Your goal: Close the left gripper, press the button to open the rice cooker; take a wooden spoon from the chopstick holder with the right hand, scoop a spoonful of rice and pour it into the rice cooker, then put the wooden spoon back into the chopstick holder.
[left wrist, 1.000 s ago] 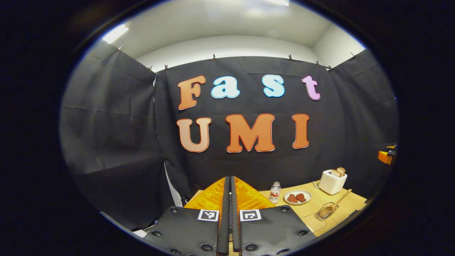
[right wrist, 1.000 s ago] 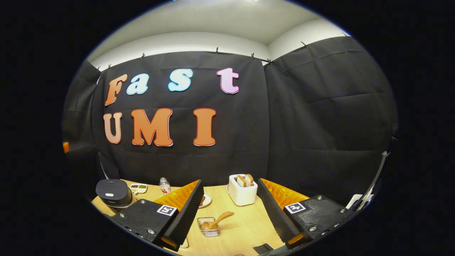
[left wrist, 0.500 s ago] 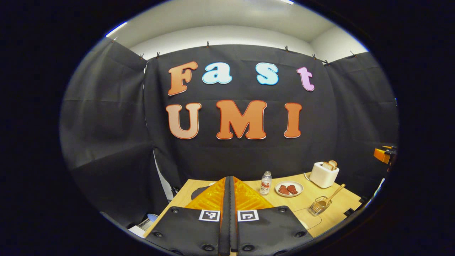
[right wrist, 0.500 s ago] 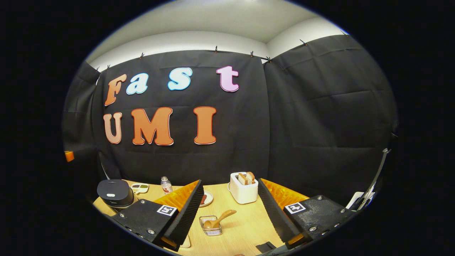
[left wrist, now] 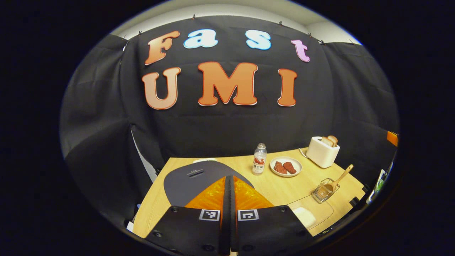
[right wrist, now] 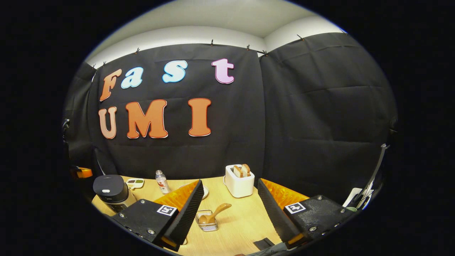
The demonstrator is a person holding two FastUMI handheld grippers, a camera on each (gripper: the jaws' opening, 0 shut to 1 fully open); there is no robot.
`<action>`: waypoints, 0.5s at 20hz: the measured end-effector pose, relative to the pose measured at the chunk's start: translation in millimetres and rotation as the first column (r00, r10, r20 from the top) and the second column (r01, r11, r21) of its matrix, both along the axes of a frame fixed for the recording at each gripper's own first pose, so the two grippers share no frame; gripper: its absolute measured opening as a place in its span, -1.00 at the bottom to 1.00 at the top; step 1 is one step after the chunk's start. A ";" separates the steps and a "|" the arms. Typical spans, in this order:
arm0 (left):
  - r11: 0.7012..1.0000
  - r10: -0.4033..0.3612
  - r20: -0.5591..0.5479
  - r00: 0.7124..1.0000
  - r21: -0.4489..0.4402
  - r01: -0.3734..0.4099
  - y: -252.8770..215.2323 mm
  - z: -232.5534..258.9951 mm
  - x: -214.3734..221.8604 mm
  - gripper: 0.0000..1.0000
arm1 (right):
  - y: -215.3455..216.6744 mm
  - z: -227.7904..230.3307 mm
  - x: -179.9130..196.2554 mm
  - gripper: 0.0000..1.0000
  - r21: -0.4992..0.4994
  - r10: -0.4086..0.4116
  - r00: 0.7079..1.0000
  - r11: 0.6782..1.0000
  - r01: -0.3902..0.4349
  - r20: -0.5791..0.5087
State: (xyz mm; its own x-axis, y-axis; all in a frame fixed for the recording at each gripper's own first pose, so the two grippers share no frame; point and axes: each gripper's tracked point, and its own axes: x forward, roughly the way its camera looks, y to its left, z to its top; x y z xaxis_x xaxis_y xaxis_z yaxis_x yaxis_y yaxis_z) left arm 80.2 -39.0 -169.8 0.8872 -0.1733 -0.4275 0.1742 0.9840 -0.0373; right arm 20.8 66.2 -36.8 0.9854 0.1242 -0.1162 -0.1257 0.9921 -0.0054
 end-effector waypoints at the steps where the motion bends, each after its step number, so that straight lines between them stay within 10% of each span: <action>1: 1.000 -0.012 -0.030 0.999 -0.010 0.012 -0.4 -12.8 4.3 -0.92 | -1.1 -2.7 1.5 0.89 0.003 -0.004 1.000 1.000 0.004 -0.008; 10: 0.995 -0.094 -0.230 0.969 0.016 0.100 -3.6 -84.1 5.9 -0.92 | -8.1 -15.4 4.9 0.90 0.015 -0.025 0.999 1.000 0.026 -0.048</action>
